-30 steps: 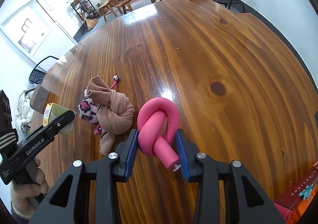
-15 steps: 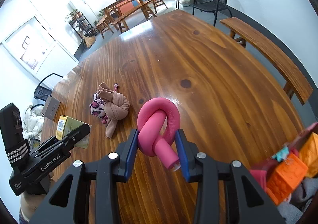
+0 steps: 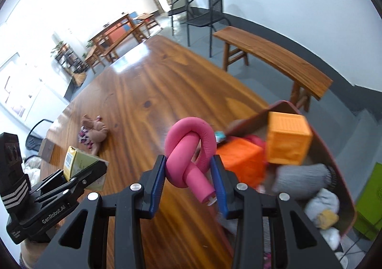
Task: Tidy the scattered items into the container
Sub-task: 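Carry the yellow box and pink foam knot over the tray, then open the right gripper to drop the foam knot while the left lowers and releases the box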
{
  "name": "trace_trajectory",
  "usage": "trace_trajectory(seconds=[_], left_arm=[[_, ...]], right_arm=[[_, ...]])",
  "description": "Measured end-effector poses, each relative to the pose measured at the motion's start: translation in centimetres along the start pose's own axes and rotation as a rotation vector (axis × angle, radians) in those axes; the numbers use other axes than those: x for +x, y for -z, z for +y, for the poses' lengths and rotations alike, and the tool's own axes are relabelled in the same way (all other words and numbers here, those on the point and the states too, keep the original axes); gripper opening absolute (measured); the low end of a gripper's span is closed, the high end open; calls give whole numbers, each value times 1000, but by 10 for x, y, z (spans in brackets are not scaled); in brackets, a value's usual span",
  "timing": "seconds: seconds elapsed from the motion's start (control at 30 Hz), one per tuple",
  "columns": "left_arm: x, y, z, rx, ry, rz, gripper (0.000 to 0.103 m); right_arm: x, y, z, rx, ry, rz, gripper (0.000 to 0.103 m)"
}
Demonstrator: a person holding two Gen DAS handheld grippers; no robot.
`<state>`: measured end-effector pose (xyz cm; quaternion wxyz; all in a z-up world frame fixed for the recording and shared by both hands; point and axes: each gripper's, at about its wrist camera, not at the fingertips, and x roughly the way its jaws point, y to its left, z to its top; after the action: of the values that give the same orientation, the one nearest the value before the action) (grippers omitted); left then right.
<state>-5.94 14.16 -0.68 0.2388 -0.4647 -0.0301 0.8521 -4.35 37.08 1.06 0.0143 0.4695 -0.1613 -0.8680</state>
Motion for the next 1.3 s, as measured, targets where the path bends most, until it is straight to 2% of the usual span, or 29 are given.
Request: trace_trajectory(seconds=[0.17,0.33,0.6,0.8,0.9,0.97,1.0,1.3], left_arm=[[3,6,-31,42,25,11,48],[1,9,-47,58,39,13,48],[-4,20,-58,49,23,7,48],[-3,25,-68,48,23,15,48],[-1,26,-81,68,38,19,48],[1,26,-91,86,52,21,48],[2,26,-98,97,62,21,48],[22,29,-171,214,177,60,48]], right_arm=[[-12,3,-41,63,54,-7,42],[-1,6,-67,74,82,15,42],[32,10,-74,51,70,73,42],[34,12,-79,37,45,89,42],[26,12,-86,69,-10,99,46],[15,13,-94,93,-18,74,55],[9,13,-99,104,-16,58,56],[-51,25,-151,216,39,-35,57]])
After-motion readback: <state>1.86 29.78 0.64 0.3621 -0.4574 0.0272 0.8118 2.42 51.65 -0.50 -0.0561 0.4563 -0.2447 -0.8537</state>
